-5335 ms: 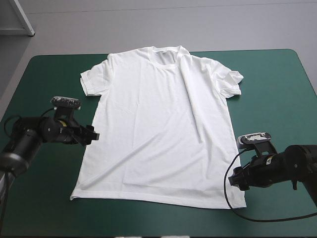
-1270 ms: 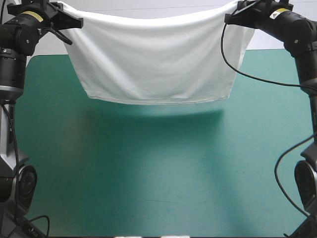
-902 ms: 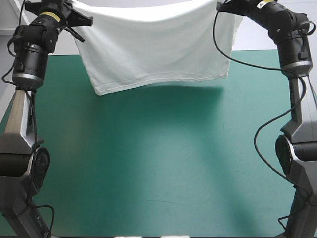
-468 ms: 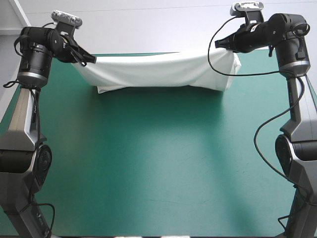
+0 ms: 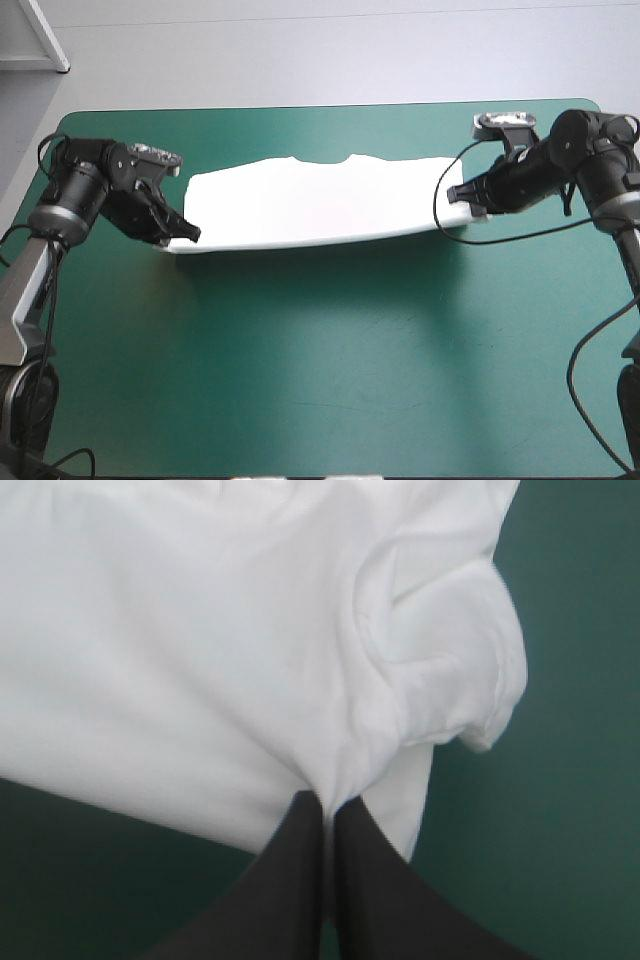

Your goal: Fold the cloth

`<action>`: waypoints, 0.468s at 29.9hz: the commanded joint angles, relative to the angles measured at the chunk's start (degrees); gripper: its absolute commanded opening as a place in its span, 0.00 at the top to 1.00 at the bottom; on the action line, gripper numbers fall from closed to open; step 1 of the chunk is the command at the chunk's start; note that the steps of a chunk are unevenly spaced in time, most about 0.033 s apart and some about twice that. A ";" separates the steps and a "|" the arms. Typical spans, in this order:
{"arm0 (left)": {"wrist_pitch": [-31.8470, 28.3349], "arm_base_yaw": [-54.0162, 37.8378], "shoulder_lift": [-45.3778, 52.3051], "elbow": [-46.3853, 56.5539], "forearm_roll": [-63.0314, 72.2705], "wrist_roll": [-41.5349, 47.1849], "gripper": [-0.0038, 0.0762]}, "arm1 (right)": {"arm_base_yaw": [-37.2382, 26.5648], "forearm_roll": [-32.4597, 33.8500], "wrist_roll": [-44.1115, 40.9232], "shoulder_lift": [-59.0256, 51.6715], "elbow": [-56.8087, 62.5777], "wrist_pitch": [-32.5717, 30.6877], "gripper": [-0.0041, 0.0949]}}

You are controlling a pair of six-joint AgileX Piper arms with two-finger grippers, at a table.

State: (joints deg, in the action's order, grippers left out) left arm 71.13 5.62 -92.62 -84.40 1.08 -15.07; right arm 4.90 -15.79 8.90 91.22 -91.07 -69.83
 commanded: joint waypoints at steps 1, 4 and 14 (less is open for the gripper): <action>1.56 0.08 7.98 8.27 -0.16 1.40 0.93 | 0.03 -0.37 1.96 -6.19 7.92 2.15 0.98; 1.51 0.08 11.84 14.50 0.07 2.44 0.93 | 0.03 -0.63 3.34 -8.99 15.96 2.15 0.98; -1.42 0.08 19.17 27.35 0.06 2.99 0.93 | 0.03 -3.40 9.30 -16.68 35.83 4.01 0.95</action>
State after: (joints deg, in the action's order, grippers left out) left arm 70.34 5.62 -75.68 -57.97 1.63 -12.65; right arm 4.90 -17.51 15.96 77.82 -56.69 -67.25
